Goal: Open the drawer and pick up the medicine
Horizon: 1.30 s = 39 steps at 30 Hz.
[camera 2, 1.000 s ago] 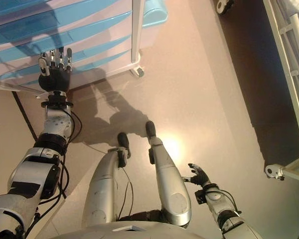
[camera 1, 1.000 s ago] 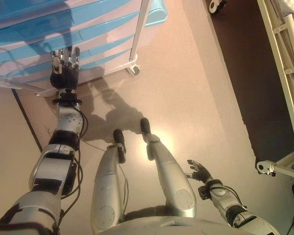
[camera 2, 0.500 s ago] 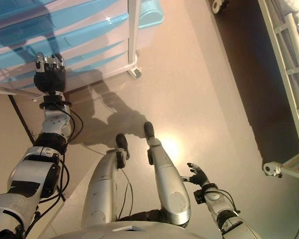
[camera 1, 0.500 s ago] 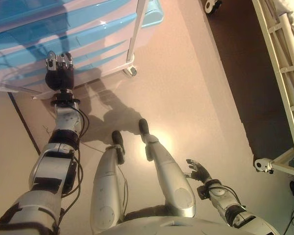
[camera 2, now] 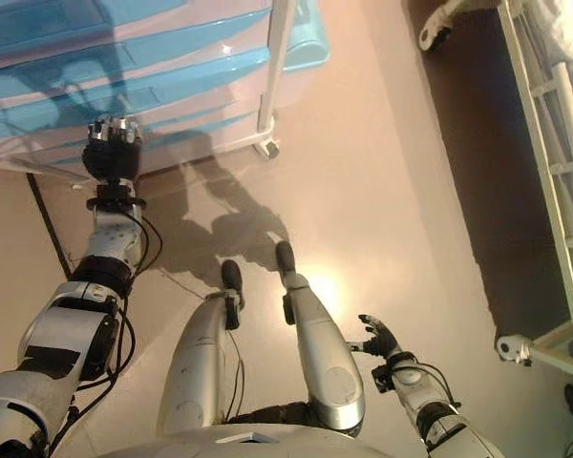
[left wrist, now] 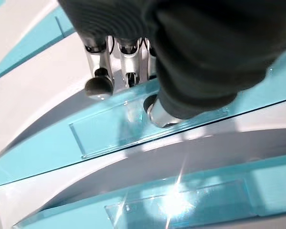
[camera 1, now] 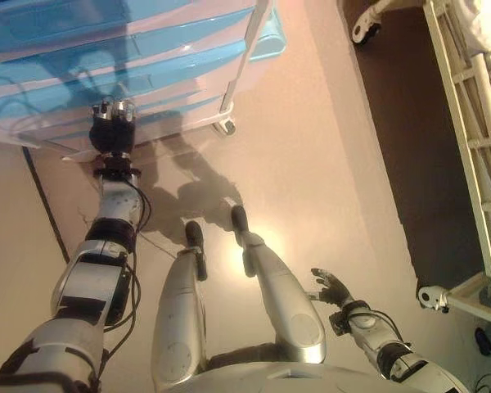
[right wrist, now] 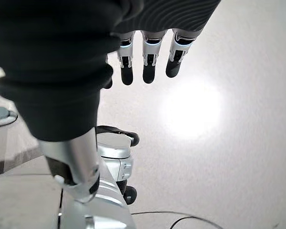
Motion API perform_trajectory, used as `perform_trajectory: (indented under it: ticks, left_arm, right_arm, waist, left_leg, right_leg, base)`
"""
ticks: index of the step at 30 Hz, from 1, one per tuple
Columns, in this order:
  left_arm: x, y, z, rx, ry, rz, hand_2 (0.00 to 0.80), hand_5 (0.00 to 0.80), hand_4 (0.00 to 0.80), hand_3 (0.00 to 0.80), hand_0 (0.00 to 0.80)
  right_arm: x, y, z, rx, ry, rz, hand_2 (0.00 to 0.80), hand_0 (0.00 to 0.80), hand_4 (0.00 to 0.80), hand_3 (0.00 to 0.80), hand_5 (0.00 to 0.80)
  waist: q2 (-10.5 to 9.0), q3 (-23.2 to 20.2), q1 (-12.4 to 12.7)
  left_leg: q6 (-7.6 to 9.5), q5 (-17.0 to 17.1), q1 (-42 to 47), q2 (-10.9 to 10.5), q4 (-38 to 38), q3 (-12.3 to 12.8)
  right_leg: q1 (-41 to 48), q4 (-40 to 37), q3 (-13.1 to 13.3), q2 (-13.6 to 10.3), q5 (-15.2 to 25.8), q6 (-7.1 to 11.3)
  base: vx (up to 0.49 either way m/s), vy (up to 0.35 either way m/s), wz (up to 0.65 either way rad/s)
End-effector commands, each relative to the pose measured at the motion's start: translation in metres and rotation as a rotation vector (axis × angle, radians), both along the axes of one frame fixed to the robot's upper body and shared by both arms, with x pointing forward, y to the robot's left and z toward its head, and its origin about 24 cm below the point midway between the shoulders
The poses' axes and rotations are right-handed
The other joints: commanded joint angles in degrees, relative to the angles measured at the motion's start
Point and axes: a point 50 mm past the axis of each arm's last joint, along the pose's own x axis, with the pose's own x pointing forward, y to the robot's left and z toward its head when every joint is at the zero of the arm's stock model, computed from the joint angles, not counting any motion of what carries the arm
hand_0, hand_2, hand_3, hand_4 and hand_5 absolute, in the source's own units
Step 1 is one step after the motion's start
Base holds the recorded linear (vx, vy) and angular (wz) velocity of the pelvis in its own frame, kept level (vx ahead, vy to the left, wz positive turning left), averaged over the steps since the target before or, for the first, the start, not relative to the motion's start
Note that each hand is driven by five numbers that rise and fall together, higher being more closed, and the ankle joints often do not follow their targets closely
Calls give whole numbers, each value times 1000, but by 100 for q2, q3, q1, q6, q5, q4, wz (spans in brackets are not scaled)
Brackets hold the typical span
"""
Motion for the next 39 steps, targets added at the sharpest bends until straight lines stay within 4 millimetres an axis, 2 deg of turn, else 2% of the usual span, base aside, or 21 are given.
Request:
perform_trajectory:
  ticks: [1, 2, 5, 10, 15, 21, 25, 28, 32, 35, 36, 37, 39]
  left_arm:
    - [-34, 4, 150, 328, -638, 41, 800, 800, 800, 800, 800]
    - [-34, 2, 146, 340, -624, 30, 800, 800, 800, 800, 800]
    - [-35, -2, 115, 365, -522, -15, 800, 800, 800, 800, 800]
    - [-56, 4, 34, 378, -343, -96, 800, 800, 800, 800, 800]
    - [-107, 13, -46, 294, -174, -201, 800, 800, 800, 800, 800]
    - [-178, 23, -120, 178, 76, -294, 800, 800, 800, 800, 800]
    - [-217, 31, -161, 83, 259, -294, 800, 800, 800, 800, 800]
    - [-244, 28, -191, 46, 410, -297, 800, 800, 800, 800, 800]
    - [-269, 19, -218, 44, 581, -325, 800, 800, 800, 800, 800]
    - [-279, 15, -230, 70, 682, -336, 800, 800, 800, 800, 800]
    - [-282, 15, -234, 98, 727, -331, 646, 646, 646, 646, 646]
    - [-286, 16, -238, 129, 779, -318, 0, 0, 0, 0, 0]
    - [-290, 19, -244, 209, 882, -286, 0, 0, 0, 0, 0]
  right_arm:
    - [-1, 22, 0, 23, -20, 66, 0, 0, 0, 0, 0]
    - [0, 21, 1, 19, -21, 62, 0, 0, 0, 0, 0]
    - [6, 15, 4, -3, -23, 29, 0, 0, 0, 0, 0]
    - [10, -4, 6, -71, 8, 3, 0, 0, 0, 0, 0]
    - [4, -38, 9, -152, 53, -34, 0, 0, 0, 0, 0]
    - [-11, -63, 8, -184, 119, -60, 0, 0, 0, 0, 0]
    - [-23, -71, 3, -183, 160, -76, 0, 0, 0, 0, 0]
    - [-33, -76, -1, -179, 194, -93, 0, 0, 0, 0, 0]
    - [-42, -80, -4, -171, 221, -121, 0, 0, 0, 0, 0]
    - [-50, -83, -6, -171, 234, -136, 0, 0, 0, 0, 0]
    - [-53, -85, -7, -170, 237, -142, 0, 0, 0, 0, 0]
    - [-56, -86, -7, -170, 240, -148, 0, 0, 0, 0, 0]
    - [-63, -86, -9, -164, 247, -156, 0, 0, 0, 0, 0]
  waist:
    - [-150, -283, 794]
    - [-139, -293, 841]
    - [-35, -288, 1087]
    - [296, -342, 1488]
    - [822, -468, 1832]
    - [1245, -647, 2199]
    - [1400, -755, 2359]
    - [1492, -861, 2403]
    - [1569, -948, 2414]
    - [1594, -967, 2384]
    - [1595, -965, 2371]
    - [1595, -960, 2352]
    - [1574, -956, 2301]
  left_leg:
    - [-190, 214, 189, -180, -806, -19]
    - [-223, 287, 180, -165, -849, -52]
    - [-376, 420, 229, -105, -923, -245]
    - [-522, 557, 442, -114, -1076, -558]
    - [-583, 745, 791, -182, -1308, -822]
    - [-620, 763, 1316, -296, -1472, -1157]
    - [-672, 786, 1594, -354, -1590, -1268]
    - [-723, 868, 1739, -371, -1658, -1359]
    - [-768, 898, 1898, -375, -1750, -1433]
    - [-779, 918, 1963, -369, -1788, -1462]
    - [-782, 924, 1975, -366, -1797, -1470]
    - [-788, 936, 1983, -359, -1800, -1473]
    - [-782, 949, 2027, -344, -1821, -1469]
  right_leg:
    - [606, 160, -286, 407, -717, -394]
    - [621, 153, -350, 396, -715, -416]
    - [840, 191, -641, 347, -877, -515]
    - [1318, 203, -964, 246, -1159, -603]
    - [1790, 139, -1282, 105, -1301, -627]
    - [2424, 23, -1602, -20, -1433, -649]
    - [2685, 26, -1816, -88, -1502, -641]
    - [2803, 82, -1924, -136, -1539, -653]
    - [2865, 146, -2039, -192, -1539, -640]
    - [2842, 178, -2084, -198, -1504, -624]
    - [2824, 186, -2096, -199, -1486, -613]
    - [2803, 191, -2099, -198, -1456, -597]
    - [2778, 193, -2085, -179, -1406, -574]
  base:
    - [-67, -126, 52]
    - [-16, -169, 55]
    - [2, -120, 52]
    - [30, -33, 42]
    - [63, 93, 38]
    - [120, 80, 34]
    - [107, 77, 29]
    - [119, 108, 21]
    - [83, 84, 21]
    - [44, 49, 7]
    - [26, 27, 9]
    - [28, 19, 7]
    - [41, -7, 2]
